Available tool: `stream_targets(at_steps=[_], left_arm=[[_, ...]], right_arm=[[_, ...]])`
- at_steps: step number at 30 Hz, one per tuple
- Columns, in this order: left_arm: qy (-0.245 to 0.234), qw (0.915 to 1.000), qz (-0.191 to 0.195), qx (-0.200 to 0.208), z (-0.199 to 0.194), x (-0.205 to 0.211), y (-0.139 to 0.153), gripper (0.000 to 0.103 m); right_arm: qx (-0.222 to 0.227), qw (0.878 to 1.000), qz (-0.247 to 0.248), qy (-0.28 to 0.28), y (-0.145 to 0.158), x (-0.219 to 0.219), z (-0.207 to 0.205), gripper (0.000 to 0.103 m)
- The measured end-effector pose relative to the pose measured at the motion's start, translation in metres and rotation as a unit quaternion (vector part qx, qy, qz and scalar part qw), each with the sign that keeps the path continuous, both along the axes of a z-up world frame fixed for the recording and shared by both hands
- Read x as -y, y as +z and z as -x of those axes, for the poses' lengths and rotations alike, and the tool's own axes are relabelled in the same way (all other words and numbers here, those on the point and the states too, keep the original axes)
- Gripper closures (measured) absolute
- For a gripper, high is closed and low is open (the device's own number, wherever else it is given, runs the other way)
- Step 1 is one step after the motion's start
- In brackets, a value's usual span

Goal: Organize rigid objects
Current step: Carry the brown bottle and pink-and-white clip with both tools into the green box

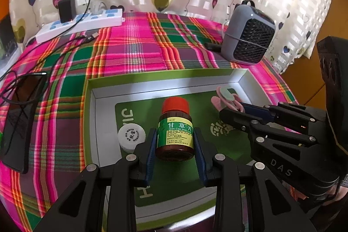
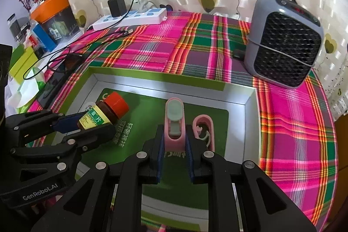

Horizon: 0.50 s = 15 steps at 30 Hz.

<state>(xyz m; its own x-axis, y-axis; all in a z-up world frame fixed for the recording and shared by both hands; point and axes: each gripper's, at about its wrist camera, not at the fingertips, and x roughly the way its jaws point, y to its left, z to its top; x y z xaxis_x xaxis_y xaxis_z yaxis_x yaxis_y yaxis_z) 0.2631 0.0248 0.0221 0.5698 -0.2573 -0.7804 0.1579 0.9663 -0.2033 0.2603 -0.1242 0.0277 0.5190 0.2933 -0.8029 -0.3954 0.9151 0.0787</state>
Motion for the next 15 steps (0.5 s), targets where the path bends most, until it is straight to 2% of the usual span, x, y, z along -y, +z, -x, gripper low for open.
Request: stream_targets(at_steps=[15], left_arm=[[0.002, 0.9999, -0.006, -0.008, -0.0045, 0.0001, -0.0093, 0.072]], right_arm=[[-0.005, 1.0, -0.001, 0.003, -0.0079, -0.0045, -0.01, 0.084]])
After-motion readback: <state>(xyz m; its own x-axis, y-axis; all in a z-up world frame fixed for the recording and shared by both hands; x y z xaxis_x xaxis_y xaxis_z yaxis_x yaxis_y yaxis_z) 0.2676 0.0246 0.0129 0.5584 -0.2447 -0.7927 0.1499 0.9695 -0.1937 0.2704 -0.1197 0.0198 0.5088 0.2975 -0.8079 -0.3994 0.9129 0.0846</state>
